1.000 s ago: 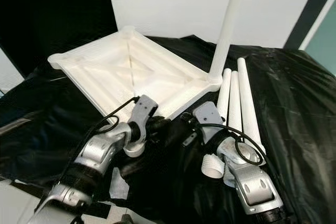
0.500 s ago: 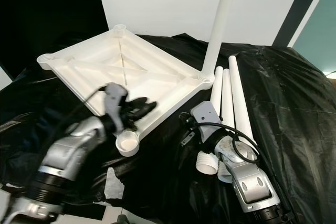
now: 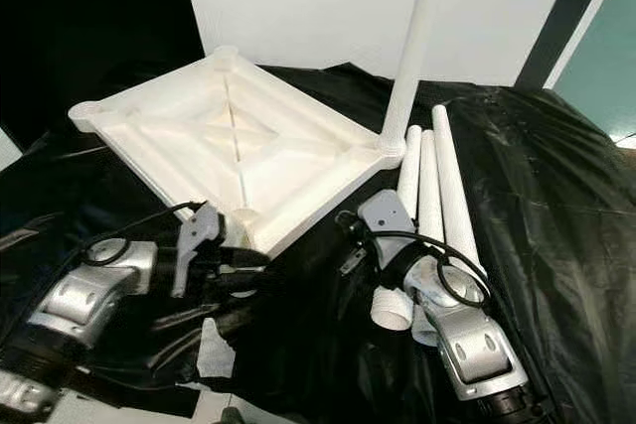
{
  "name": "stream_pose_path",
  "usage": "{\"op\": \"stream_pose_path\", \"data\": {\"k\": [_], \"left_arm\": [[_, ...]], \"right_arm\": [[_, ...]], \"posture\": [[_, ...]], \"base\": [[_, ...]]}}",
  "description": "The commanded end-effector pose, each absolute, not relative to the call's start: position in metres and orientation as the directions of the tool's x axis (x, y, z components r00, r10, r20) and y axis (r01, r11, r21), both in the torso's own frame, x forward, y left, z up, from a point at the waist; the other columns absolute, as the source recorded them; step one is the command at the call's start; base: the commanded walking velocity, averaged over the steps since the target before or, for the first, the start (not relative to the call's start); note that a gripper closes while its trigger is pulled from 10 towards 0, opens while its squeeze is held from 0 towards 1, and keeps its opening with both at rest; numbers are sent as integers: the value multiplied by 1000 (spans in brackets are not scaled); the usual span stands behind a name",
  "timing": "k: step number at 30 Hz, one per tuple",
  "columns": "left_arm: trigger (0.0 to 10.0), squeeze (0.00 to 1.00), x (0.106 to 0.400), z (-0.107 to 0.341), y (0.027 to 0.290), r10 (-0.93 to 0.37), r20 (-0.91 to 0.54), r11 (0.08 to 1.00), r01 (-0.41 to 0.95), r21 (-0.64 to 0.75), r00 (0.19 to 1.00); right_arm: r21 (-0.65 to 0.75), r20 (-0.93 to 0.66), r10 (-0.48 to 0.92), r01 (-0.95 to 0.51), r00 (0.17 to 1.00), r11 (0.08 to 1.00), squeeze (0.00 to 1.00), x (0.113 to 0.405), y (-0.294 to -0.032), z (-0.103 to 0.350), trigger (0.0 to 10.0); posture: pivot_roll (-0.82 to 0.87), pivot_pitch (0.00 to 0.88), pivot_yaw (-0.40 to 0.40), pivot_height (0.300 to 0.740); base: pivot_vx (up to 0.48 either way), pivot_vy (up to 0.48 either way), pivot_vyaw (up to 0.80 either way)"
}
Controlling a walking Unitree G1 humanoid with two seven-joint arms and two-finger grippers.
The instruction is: Building children table
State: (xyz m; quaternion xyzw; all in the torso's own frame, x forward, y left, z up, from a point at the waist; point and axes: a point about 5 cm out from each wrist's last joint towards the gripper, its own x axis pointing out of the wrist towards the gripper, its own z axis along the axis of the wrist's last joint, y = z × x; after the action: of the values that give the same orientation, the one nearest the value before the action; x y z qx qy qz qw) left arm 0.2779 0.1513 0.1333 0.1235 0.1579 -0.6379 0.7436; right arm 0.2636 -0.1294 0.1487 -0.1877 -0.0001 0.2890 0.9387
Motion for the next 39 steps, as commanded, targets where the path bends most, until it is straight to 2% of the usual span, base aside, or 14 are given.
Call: {"op": "stream_pose_path", "data": {"k": [1, 2, 6, 11, 16, 18, 19, 23, 26, 31, 32, 33, 35, 39], "left_arm": [[10000, 157, 274, 131, 152, -917, -393, 92, 995, -49, 66], [10000, 118, 276, 131, 156, -912, -401, 103, 994, -34, 80], [10000, 98, 279, 127, 164, -883, -458, 119, 993, 2, 107], [10000, 98, 277, 120, 176, -816, -578, 47, 999, -15, 29], [10000, 75, 269, 118, 173, -793, -608, -9, 998, -55, -40], [10000, 51, 265, 119, 167, -807, -586, -38, 996, -75, -75], [10000, 0, 262, 120, 159, -826, -554, -68, 993, -94, -109], [10000, 0, 255, 120, 133, -876, -445, -144, 981, -131, -188], [10000, 0, 254, 121, 119, -915, -349, -160, 977, -141, -201], [10000, 0, 255, 129, 98, -975, -155, -138, 980, -140, -159], [10000, 0, 255, 129, 98, -975, -155, -138, 980, -140, -159], [10000, 0, 255, 132, 93, -987, -97, -116, 985, -130, -129], [10000, 0, 255, 132, 93, -987, -97, -116, 985, -130, -129], [10000, 0, 264, 135, 86, -999, 2, 46, 997, -69, 46]], "right_arm": [[-351, -112, 541, -543, 833, 763, 0, 264, -130, 147, 10000], [-351, -111, 542, -543, 833, 763, 0, 264, -130, 147, 10000], [-352, -110, 544, -545, 832, 761, 0, 264, -128, 147, 10000], [-354, -107, 547, -546, 830, 760, 0, 266, -128, 148, 10000], [-356, -104, 545, -543, 832, 761, 0, 267, -128, 149, 10000], [-356, -103, 544, -542, 833, 762, 0, 267, -128, 149, 10000], [-354, -94, 527, -523, 844, 775, 0, 269, -130, 150, 10000], [-325, -35, 453, -439, 891, 838, 0, 276, -138, 158, 10000], [-301, 20, 405, -381, 914, 874, 0, 280, -146, 166, 10000], [-308, 22, 293, -273, 956, 912, 0, 285, -161, 168, 10000], [-308, 22, 293, -273, 956, 912, 0, 285, -161, 168, 10000], [-297, 22, 280, -261, 960, 918, 0, 286, -164, 167, 10000], [-297, 22, 280, -261, 960, 918, 0, 286, -164, 167, 10000], [-280, 12, 290, -275, 957, 920, 0, 286, -160, 164, 10000]], "posture": [[-8, 0, -26, 740], [-6, 0, -27, 740], [-4, 0, -29, 740], [-2, 0, -29, 740], [-1, 0, -29, 740], [-2, 0, -28, 740], [-4, 0, -28, 740], [-11, 0, -22, 740], [-16, 0, -21, 740], [-27, 0, -18, 740], [-27, 0, -18, 740], [0, 0, 0, 740], [0, 0, 0, 740], [-17, 0, -20, 740]], "base": [[0, 0, 0], [0, 0, 0], [0, 0, 0], [0, 0, 0], [0, 0, 0], [0, 0, 0], [0, 0, 0], [0, 0, 0], [0, 0, 0], [0, 0, 0], [0, 0, 0], [0, 0, 0], [0, 0, 0], [0, 0, 0]]}}
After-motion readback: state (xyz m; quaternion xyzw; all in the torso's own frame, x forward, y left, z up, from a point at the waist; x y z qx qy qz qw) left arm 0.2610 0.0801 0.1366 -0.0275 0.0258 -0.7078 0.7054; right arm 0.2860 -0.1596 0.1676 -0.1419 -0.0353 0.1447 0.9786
